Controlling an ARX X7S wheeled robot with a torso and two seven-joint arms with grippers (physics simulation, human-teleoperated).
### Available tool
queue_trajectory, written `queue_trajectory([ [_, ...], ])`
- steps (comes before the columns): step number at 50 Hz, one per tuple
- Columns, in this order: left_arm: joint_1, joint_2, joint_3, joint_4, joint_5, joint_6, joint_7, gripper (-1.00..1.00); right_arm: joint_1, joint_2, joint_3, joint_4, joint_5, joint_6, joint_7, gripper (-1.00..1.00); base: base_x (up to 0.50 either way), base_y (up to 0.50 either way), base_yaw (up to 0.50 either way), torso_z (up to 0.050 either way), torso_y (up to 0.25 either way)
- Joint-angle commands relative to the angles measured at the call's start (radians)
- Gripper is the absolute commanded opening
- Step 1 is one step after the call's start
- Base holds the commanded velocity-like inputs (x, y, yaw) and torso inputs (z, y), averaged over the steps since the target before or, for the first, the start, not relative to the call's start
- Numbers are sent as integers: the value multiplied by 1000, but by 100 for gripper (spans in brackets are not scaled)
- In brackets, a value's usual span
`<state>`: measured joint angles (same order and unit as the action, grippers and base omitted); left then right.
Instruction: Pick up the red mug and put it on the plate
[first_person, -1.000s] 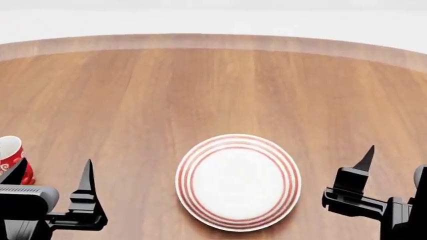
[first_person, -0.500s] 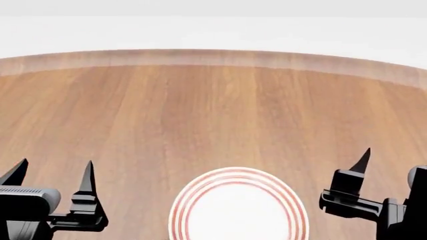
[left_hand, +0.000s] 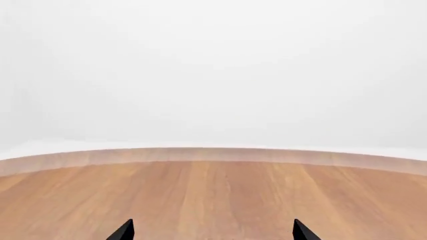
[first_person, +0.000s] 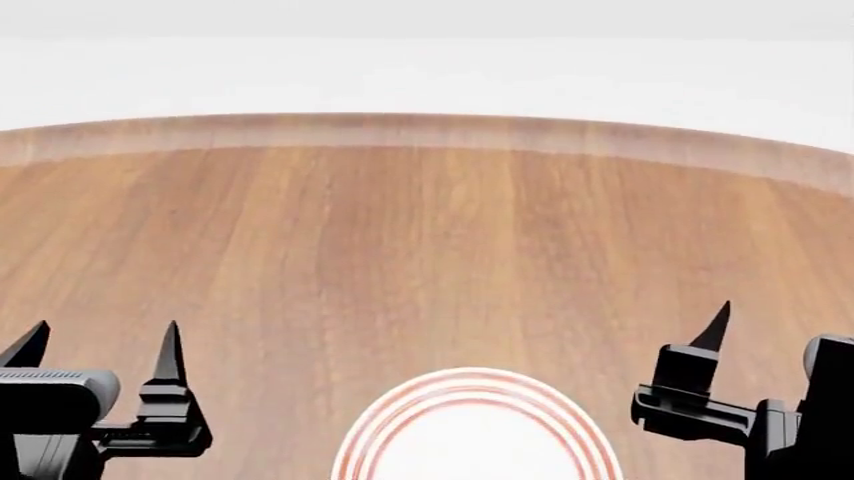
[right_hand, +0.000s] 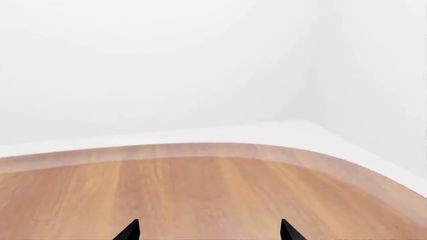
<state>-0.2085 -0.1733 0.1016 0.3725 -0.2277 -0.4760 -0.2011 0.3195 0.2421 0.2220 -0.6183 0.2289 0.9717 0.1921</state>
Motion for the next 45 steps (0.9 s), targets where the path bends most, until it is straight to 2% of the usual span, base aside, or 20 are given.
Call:
queue_trajectory([
  [1,-64,63,-71,-99,30,-47,-157,100,-8,2,-3,12,1,-13,4,100,0,0,0,0,0],
  [4,-106,103,-144,-193,41,-22,-256,100,-15,-1,-5,26,0,-29,2,100,0,0,0,0,0],
  [7,-108,112,-167,-222,54,10,-303,100,-15,0,-6,34,1,-35,2,100,0,0,0,0,0],
  [18,-120,89,-211,-384,41,108,-322,100,-25,0,-10,46,5,-51,2,100,0,0,0,0,0],
  [45,-232,65,-231,-738,4,192,-321,100,-28,2,-18,91,13,-76,5,100,0,0,0,0,0],
])
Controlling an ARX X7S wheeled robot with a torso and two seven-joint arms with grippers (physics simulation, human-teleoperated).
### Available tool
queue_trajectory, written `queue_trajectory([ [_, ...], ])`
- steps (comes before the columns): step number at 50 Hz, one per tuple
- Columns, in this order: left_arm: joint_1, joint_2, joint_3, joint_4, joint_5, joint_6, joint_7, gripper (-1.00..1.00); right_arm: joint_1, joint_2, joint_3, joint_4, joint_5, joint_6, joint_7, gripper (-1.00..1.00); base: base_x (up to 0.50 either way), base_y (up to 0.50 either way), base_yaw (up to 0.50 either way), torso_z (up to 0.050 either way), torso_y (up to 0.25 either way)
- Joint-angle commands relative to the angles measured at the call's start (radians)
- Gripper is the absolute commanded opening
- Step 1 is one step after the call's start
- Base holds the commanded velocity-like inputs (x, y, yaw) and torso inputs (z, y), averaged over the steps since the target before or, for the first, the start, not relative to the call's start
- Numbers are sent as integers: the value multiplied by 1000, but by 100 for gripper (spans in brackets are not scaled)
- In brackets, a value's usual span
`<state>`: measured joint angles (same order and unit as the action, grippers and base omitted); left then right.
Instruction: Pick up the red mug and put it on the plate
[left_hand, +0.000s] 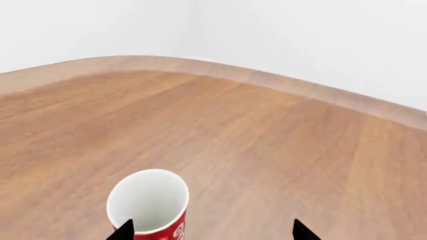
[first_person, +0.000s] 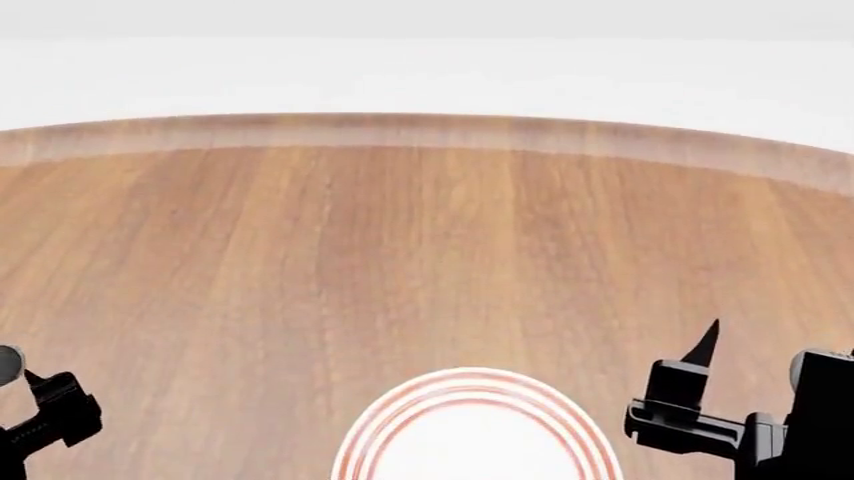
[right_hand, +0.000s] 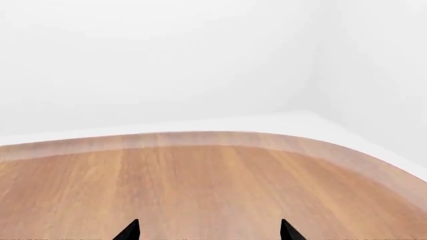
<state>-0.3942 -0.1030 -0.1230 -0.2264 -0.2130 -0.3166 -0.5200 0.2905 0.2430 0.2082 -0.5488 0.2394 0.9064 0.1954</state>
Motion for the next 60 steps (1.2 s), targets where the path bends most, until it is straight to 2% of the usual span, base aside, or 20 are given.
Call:
queue_trajectory([
  [1,-50,-5,-6,-147,-16,24,2,100,0,1,-7,25,1,-13,2,100,0,0,0,0,0],
  [9,-70,-7,-6,-177,-36,-10,1,100,-1,1,-8,40,4,-23,2,100,0,0,0,0,0],
  [14,-111,2,-35,-261,-29,4,-66,100,-1,2,-5,44,9,-21,2,100,0,0,0,0,0],
  [27,-127,-6,-21,-303,-42,-6,-50,100,-4,1,-5,56,15,-29,5,100,0,0,0,0,0],
  [35,-174,-13,-9,-406,-36,24,-39,100,0,2,-8,66,18,-32,6,100,0,0,0,0,0],
  [41,-212,-17,-4,-489,-33,54,-27,100,0,3,-12,65,21,-29,8,100,0,0,0,0,2],
  [60,-395,-32,-19,-957,-9,295,-39,100,-4,4,-18,97,24,-54,10,100,0,0,0,0,0],
])
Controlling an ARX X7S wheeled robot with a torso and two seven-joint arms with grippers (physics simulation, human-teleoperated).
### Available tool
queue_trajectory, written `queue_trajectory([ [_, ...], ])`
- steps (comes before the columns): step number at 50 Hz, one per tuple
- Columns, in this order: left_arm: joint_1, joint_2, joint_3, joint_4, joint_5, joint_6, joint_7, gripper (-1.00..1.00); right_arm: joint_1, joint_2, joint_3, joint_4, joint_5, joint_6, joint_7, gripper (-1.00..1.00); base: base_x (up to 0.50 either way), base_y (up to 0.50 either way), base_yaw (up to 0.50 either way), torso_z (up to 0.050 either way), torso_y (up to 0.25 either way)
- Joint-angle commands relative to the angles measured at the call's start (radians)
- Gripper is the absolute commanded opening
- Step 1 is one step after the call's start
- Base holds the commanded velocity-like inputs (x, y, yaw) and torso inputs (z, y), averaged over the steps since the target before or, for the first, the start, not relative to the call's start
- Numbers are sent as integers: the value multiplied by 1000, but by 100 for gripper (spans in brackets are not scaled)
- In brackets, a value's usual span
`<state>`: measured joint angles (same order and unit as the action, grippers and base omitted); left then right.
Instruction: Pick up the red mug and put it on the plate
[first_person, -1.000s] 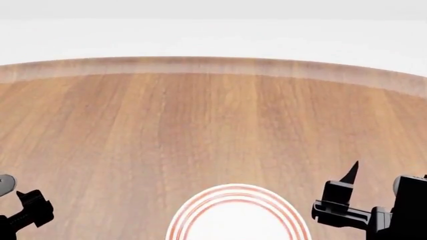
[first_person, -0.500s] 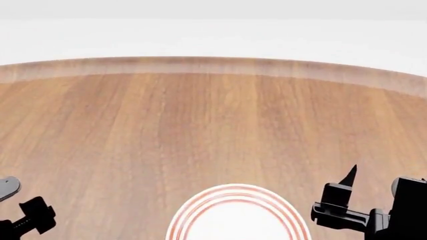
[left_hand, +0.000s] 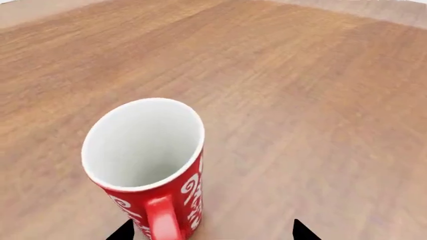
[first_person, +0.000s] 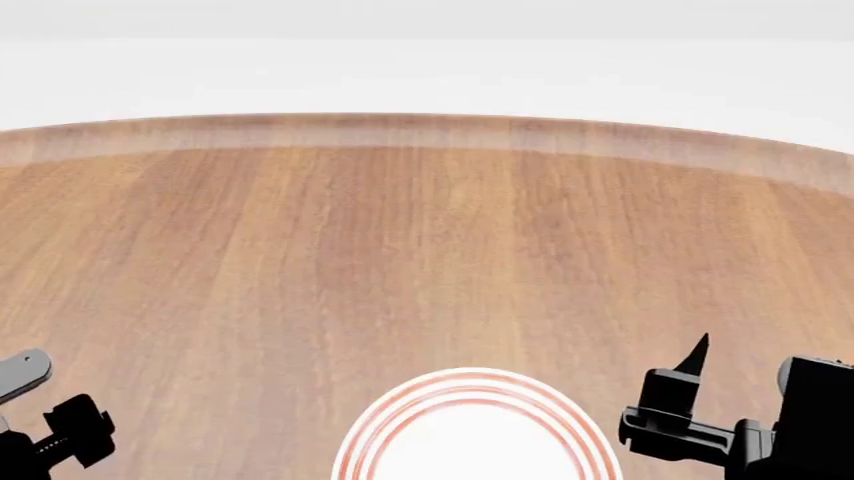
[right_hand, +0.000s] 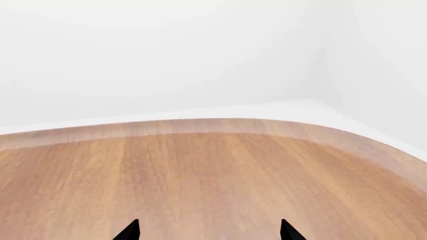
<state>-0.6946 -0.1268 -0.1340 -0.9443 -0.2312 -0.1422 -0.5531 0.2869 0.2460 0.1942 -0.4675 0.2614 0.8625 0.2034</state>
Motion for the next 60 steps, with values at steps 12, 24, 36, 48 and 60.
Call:
queue_trajectory([
  [12,-143,-13,-41,-362,23,180,-43,100,1,2,-4,26,8,-15,4,100,0,0,0,0,0],
  [24,-143,-9,-89,-364,72,162,-43,100,1,3,-6,33,13,-20,7,100,0,0,0,0,0],
  [36,-140,-5,-146,-364,143,147,-41,-100,-4,3,-14,57,13,-44,6,100,0,0,0,0,0],
  [48,-138,-2,-195,-364,185,133,-41,-100,-5,5,-14,58,24,-46,5,100,0,0,0,0,0],
  [60,-141,-3,-189,-364,217,108,51,-100,-9,5,-12,62,34,-57,2,100,0,0,0,0,0],
])
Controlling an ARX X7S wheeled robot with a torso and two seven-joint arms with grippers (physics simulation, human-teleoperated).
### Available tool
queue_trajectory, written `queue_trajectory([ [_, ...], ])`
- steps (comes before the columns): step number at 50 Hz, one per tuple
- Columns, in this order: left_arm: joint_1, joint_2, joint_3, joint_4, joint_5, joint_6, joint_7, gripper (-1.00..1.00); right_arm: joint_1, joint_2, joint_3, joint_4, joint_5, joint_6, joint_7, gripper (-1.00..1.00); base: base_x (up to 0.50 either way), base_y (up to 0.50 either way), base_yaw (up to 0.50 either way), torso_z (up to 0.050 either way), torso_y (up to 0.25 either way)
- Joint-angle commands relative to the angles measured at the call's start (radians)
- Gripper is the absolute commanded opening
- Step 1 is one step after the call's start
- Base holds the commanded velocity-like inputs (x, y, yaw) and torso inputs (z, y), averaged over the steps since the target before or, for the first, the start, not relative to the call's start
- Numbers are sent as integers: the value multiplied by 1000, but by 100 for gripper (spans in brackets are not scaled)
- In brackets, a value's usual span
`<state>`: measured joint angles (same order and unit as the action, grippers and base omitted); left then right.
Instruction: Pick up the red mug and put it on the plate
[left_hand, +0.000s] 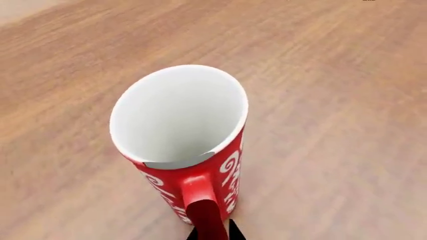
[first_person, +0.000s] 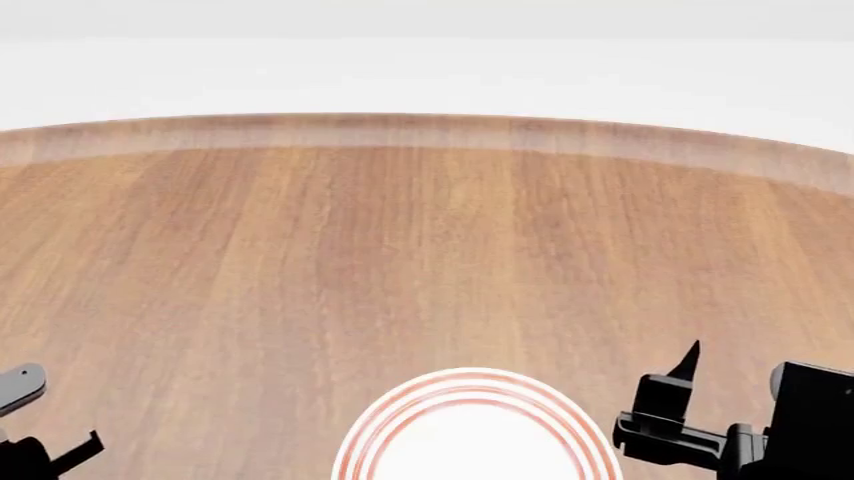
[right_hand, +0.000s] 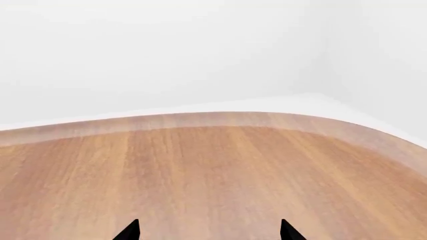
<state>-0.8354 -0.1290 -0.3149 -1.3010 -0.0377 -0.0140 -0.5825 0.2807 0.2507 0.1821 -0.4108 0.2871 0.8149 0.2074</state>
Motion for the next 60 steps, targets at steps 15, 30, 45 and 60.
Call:
queue_trajectory([
  [15,225,55,144,635,56,-244,462,-100,7,4,-6,6,16,3,4,100,0,0,0,0,0],
  [30,417,51,331,1152,30,-495,668,-100,12,4,-20,18,17,-2,10,100,0,0,0,0,0],
  [45,471,68,535,1264,79,-530,699,-100,22,5,-35,33,19,-9,12,100,0,0,0,0,0],
  [60,517,87,684,1322,81,-560,701,-100,30,8,-38,27,31,0,16,100,0,0,0,0,0],
])
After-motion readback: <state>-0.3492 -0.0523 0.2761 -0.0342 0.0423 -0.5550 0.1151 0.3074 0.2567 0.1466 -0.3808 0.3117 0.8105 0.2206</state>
